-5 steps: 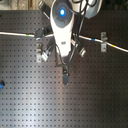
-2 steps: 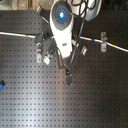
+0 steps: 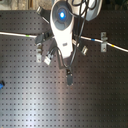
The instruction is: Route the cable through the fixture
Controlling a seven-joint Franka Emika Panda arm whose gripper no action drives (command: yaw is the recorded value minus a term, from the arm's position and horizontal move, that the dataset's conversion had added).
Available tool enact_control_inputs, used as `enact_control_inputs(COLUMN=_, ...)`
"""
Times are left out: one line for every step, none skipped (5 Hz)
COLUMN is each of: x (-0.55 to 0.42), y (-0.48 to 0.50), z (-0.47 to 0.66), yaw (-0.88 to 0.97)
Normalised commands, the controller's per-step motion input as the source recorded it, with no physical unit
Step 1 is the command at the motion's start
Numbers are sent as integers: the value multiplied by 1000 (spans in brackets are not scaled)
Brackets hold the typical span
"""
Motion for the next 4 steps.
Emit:
enact_control_inputs(x=-106, y=66, z=317, yaw=0)
enact_control_inputs(x=-114, y=80, z=312, yaw=0)
enact_control_inputs(x=-96, y=101, z=297, yaw=0)
enact_control_inputs(x=-138, y=155, z=424, yaw=0)
